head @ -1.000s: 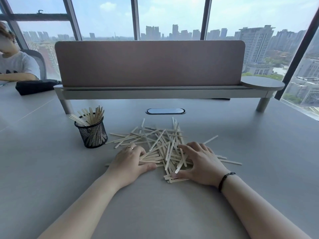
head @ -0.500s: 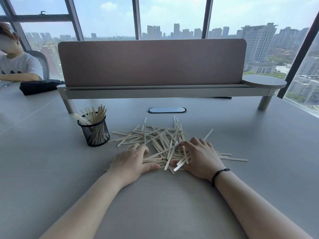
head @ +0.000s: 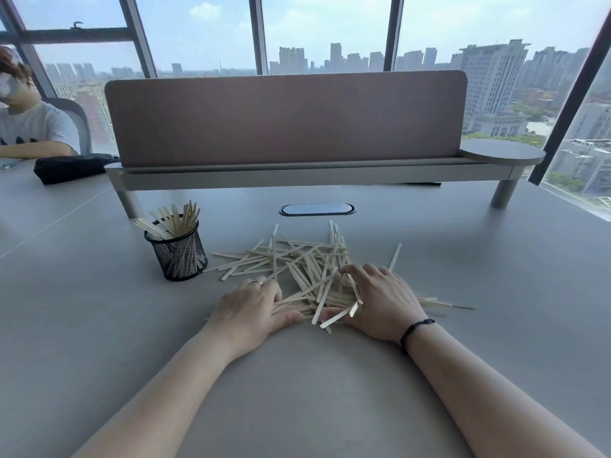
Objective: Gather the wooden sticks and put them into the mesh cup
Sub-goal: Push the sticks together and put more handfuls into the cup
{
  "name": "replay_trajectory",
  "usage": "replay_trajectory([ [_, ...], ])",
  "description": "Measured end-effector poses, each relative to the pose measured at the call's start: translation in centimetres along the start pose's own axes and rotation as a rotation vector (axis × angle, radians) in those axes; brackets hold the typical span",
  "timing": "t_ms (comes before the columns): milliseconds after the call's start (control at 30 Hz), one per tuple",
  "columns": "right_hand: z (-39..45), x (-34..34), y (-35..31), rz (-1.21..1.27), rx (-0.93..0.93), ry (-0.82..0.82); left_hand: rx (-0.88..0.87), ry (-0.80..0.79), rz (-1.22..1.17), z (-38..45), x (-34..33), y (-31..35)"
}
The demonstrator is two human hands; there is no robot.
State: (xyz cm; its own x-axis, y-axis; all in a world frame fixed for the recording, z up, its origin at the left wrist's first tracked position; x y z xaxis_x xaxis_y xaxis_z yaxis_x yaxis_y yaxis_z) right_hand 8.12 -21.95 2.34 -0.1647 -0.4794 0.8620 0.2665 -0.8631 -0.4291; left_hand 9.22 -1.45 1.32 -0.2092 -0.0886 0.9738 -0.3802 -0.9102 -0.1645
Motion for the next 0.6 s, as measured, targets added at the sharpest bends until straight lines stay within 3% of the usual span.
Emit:
replay_trajectory([
  [400, 0.0, 0.5, -0.7, -0.061, 0.043, 0.067, -0.041, 0.072, 0.061, 0.0, 0.7, 0.4],
  [500, -0.2, 0.7, -1.0, -0.078, 0.025, 0.074, -0.054, 0.141, 0.073, -0.1, 1.1, 0.5],
  [600, -0.3, 0.8, -1.1, -0.098, 0.018, 0.064, -0.105, 0.323, 0.105, -0.5, 2.1, 1.1],
])
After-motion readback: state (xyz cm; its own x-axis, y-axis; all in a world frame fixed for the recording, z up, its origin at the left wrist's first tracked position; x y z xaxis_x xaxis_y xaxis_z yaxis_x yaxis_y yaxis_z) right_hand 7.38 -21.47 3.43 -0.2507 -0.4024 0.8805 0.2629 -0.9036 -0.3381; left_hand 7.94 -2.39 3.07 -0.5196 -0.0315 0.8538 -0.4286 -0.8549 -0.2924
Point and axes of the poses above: each hand's wrist, its own z-axis towards the middle knuckle, its own x-axis out of the back of the hand, y = z × x, the point moved 9 cm from there along z, towards the middle knuckle, and after that the axes turned 15 degrees about z, right-handed, at the moved point
